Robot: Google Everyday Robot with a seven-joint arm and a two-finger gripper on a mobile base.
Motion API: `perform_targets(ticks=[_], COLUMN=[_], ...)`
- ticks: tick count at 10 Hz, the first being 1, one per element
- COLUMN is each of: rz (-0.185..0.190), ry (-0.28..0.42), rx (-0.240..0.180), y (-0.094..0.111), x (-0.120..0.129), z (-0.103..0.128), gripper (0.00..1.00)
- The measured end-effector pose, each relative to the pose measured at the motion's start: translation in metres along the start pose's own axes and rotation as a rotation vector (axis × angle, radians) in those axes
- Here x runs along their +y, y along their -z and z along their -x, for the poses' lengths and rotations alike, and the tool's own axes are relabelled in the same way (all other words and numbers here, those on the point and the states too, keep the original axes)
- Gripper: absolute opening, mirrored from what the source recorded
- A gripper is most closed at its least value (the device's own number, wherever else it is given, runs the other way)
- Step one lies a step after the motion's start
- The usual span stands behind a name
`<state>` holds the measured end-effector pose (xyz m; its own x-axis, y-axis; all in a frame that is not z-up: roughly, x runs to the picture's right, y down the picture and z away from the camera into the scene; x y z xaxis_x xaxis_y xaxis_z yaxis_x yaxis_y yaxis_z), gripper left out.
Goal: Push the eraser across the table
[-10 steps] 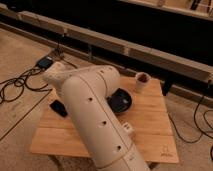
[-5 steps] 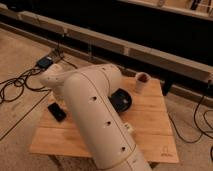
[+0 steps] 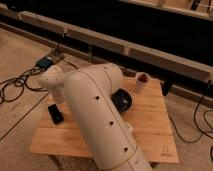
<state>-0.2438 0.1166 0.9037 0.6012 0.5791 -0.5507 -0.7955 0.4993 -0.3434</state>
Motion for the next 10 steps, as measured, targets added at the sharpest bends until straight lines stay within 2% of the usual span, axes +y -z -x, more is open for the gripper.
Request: perform_targets(ticks=[6, 10], rz=[0.043, 0.068], ry=[0.061, 0.080], rx=[0.042, 0.055], y=[0.007, 0.009], x=[0.027, 0.034], z=[-0.020, -0.024], gripper=[0.65, 0.65])
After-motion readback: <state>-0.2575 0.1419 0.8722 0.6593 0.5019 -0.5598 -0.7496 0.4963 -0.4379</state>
